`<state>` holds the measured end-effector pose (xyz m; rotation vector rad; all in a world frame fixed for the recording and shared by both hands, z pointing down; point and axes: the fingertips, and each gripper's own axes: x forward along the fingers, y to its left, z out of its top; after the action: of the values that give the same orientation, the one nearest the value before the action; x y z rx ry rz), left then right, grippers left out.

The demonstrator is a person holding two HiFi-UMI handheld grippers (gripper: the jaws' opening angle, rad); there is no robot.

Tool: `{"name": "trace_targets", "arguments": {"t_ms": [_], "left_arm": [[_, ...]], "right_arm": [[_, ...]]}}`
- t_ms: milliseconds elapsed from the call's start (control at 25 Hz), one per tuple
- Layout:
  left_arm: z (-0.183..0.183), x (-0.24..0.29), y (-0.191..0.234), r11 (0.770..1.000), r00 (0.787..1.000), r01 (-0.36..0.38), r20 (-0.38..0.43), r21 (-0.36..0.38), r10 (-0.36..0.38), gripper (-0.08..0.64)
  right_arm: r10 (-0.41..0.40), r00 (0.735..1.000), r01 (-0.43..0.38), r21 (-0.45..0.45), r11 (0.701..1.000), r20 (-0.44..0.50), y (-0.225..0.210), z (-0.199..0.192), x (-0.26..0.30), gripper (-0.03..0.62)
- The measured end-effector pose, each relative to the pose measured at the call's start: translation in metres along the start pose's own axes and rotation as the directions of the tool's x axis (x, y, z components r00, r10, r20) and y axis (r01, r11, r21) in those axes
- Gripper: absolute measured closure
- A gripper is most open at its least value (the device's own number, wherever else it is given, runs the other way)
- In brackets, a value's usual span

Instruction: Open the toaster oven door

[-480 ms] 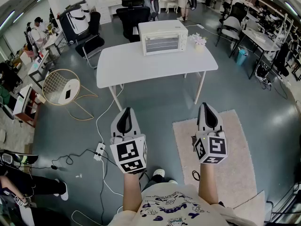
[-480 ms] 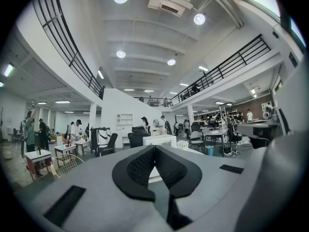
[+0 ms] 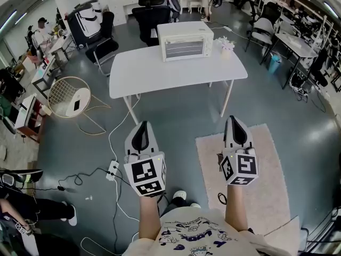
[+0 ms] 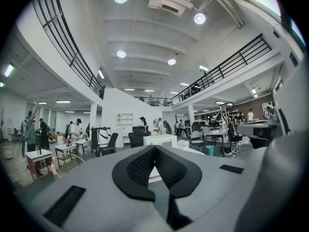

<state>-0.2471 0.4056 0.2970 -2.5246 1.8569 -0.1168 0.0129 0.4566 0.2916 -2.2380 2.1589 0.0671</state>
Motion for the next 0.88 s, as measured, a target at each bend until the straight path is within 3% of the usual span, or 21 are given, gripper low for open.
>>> {"name": "trace_targets", "arguments": {"t_ms": [440,600,880], "left_arm": [[0.003,0.018,0.019,0.999,0.999,-0.025,0.034,-0.022,0.026,0.544],[0.000,0.034,0.031,0.998,0.999,-0.022,0.041,-0.066,0.025,0.370],[-0.003,0.064,0.051,0.999,0.999,-0.008,0.032,-0.047,0.009,0.365]], "right_arm": [[-0.016,0.999,0.016,0.016,1.000,-0.037,0.008,-0.014,0.020,0.597],[-0.022,0.999,0.023,0.023,0.999,-0.039,0.013,-0.020,0.034,0.597],[-0.044,0.998,0.045,0.038,0.998,-0.035,0.023,-0.027,0.060,0.597]]}}
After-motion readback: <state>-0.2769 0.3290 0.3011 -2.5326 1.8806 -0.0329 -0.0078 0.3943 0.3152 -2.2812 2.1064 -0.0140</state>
